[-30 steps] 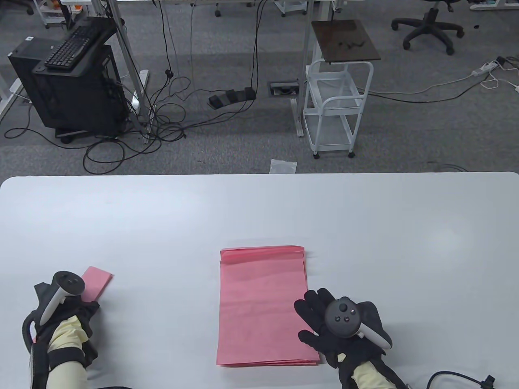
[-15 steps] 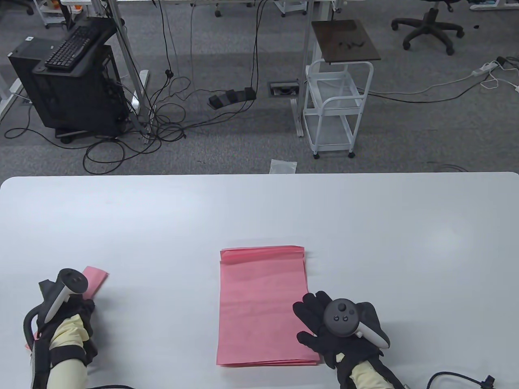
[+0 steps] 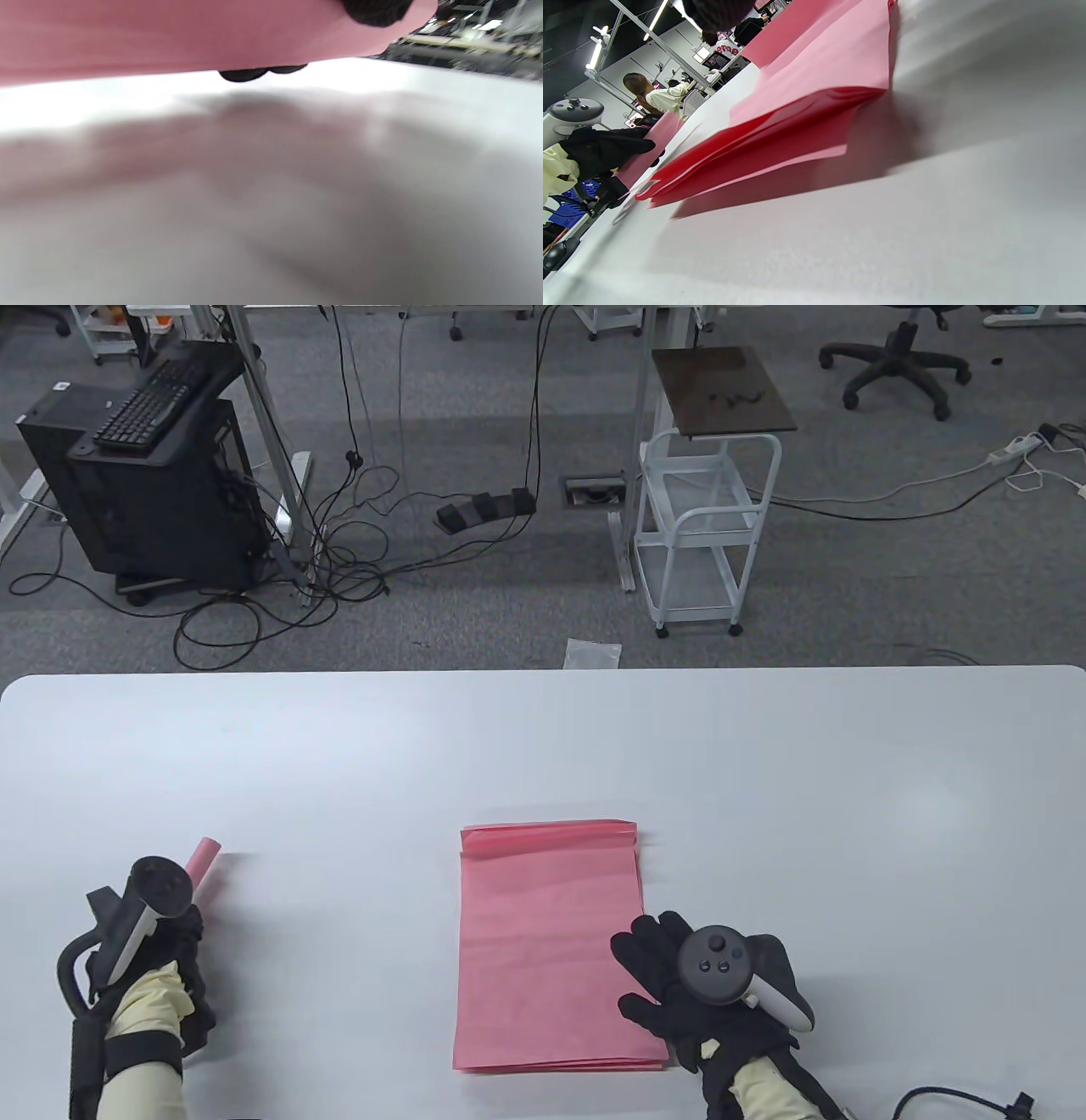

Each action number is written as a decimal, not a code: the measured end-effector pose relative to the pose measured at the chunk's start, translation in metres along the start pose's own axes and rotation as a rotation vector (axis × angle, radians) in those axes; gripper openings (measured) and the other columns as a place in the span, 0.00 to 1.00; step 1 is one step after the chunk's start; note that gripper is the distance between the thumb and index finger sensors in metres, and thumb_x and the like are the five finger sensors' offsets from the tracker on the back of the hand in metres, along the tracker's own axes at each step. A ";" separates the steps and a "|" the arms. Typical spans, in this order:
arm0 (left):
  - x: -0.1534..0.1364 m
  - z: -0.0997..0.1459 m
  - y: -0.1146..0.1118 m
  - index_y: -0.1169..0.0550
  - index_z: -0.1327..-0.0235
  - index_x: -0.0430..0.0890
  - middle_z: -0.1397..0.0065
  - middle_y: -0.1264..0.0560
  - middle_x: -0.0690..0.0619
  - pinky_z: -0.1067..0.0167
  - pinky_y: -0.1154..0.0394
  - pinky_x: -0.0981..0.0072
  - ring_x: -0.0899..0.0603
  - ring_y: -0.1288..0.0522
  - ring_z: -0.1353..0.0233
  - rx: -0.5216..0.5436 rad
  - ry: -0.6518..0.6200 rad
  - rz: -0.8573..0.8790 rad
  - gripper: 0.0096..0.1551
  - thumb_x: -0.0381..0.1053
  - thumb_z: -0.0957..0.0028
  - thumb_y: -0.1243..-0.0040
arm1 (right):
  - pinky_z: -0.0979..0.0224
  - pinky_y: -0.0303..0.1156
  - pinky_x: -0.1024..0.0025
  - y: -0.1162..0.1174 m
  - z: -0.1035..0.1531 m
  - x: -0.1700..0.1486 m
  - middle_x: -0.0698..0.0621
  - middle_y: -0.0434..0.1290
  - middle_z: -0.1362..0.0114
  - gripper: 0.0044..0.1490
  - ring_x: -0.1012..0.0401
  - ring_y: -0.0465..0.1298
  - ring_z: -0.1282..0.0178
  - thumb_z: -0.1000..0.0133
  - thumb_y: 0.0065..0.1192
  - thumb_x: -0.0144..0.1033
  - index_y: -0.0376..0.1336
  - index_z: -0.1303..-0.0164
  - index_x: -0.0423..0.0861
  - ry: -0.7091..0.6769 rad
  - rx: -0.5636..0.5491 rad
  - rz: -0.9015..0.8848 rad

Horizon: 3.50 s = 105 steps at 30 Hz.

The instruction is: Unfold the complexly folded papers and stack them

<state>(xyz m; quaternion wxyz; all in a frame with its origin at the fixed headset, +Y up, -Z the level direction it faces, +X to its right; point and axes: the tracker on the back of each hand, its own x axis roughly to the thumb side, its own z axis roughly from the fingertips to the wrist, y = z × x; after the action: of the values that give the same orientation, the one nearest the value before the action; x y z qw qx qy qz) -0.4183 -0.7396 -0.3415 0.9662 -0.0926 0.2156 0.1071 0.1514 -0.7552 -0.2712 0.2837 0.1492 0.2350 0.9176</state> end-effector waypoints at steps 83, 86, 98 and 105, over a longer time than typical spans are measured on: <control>0.173 0.110 -0.078 0.21 0.36 0.53 0.74 0.14 0.63 0.37 0.24 0.51 0.54 0.14 0.69 -0.458 -0.578 0.689 0.22 0.55 0.41 0.44 | 0.35 0.69 0.50 -0.060 -0.035 -0.003 0.47 0.78 0.51 0.24 0.53 0.79 0.63 0.47 0.61 0.39 0.71 0.47 0.40 -0.400 -0.516 -0.609; 0.172 0.112 -0.074 0.20 0.38 0.50 0.76 0.13 0.64 0.39 0.22 0.53 0.56 0.13 0.71 -0.460 -0.515 0.730 0.21 0.54 0.42 0.42 | 0.35 0.69 0.50 -0.060 -0.037 -0.001 0.47 0.78 0.51 0.23 0.53 0.79 0.63 0.46 0.60 0.39 0.71 0.47 0.39 -0.400 -0.500 -0.585; 0.173 0.118 -0.090 0.48 0.18 0.36 0.18 0.38 0.37 0.24 0.49 0.34 0.29 0.35 0.21 -0.832 -0.541 1.323 0.55 0.75 0.41 0.57 | 0.26 0.60 0.43 -0.058 -0.040 0.005 0.48 0.77 0.49 0.23 0.51 0.78 0.56 0.46 0.58 0.39 0.70 0.46 0.40 -0.448 -0.468 -0.559; 0.171 0.121 -0.093 0.47 0.20 0.38 0.18 0.39 0.36 0.24 0.50 0.33 0.29 0.36 0.21 -0.874 -0.420 1.471 0.42 0.65 0.34 0.59 | 0.23 0.55 0.40 -0.055 -0.043 0.009 0.47 0.76 0.46 0.23 0.49 0.77 0.51 0.45 0.57 0.39 0.70 0.45 0.42 -0.482 -0.429 -0.547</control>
<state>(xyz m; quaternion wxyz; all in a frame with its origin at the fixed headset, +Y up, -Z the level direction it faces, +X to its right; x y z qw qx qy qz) -0.1962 -0.7730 -0.2959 0.5500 -0.2699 -0.0219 0.7900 0.1519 -0.7245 -0.3346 0.5882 0.2291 -0.0034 0.7756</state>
